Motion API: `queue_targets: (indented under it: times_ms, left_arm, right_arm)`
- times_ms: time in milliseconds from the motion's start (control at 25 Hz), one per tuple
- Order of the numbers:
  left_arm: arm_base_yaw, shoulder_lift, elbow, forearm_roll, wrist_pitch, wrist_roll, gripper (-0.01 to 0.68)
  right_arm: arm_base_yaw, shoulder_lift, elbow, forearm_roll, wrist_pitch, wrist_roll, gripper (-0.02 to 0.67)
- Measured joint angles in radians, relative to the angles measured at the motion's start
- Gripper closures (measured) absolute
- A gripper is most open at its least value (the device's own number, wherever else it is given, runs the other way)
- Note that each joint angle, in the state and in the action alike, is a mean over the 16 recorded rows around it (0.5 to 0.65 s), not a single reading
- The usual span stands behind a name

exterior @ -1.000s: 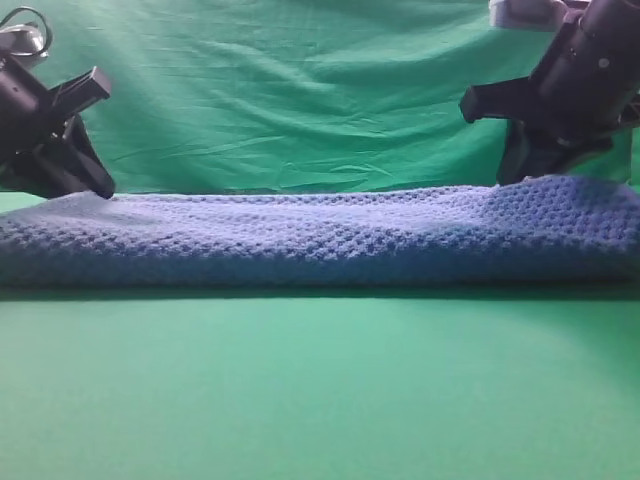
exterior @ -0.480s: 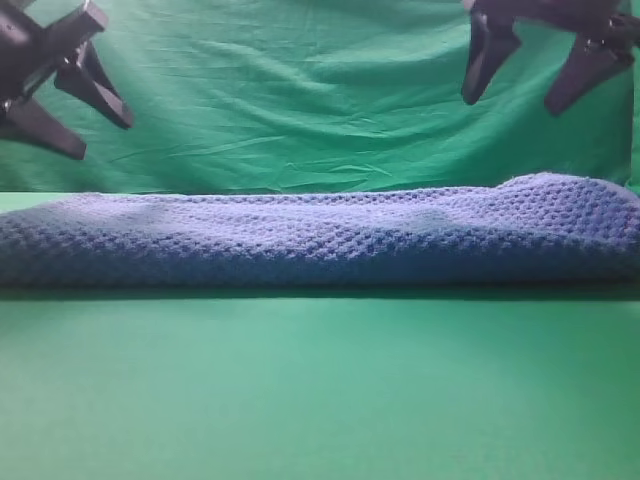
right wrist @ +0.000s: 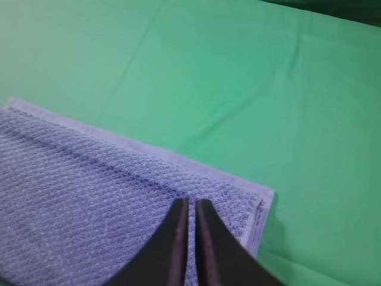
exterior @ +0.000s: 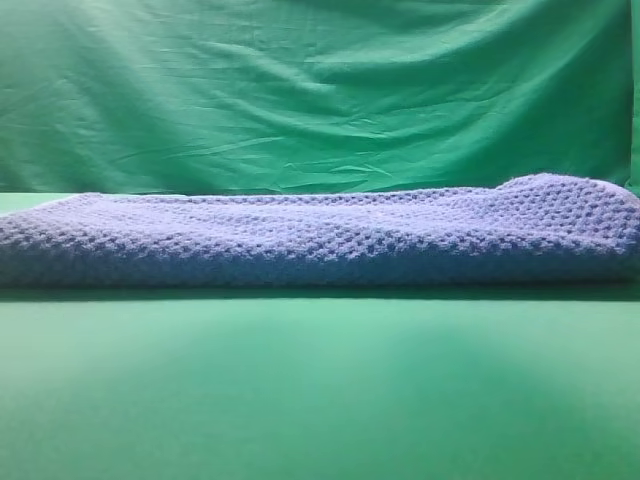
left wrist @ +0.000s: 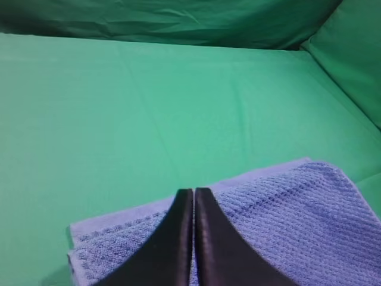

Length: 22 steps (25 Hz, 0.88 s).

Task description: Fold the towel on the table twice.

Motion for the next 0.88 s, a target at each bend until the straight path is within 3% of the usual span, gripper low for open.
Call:
queue_targets:
  times_ms: [160,480,880]
  left_arm:
    - [0.0,-0.121,0.002,0.2,0.036,-0.204,0.673]
    - [0.0,-0.351,0.026,0.537,0.135,-0.522,0.673]
    - [0.0,-0.668,0.162,0.719,0.194,-0.654,0.673]
  right_arm:
    - [0.0,-0.103,-0.002,-0.004,0.071,0.017,0.647]
    - [0.0,-0.319,0.033,-0.023,0.152,0.059,0.649]
    - [0.0,-0.661,0.28,-0.043,0.086,0.08,0.649]
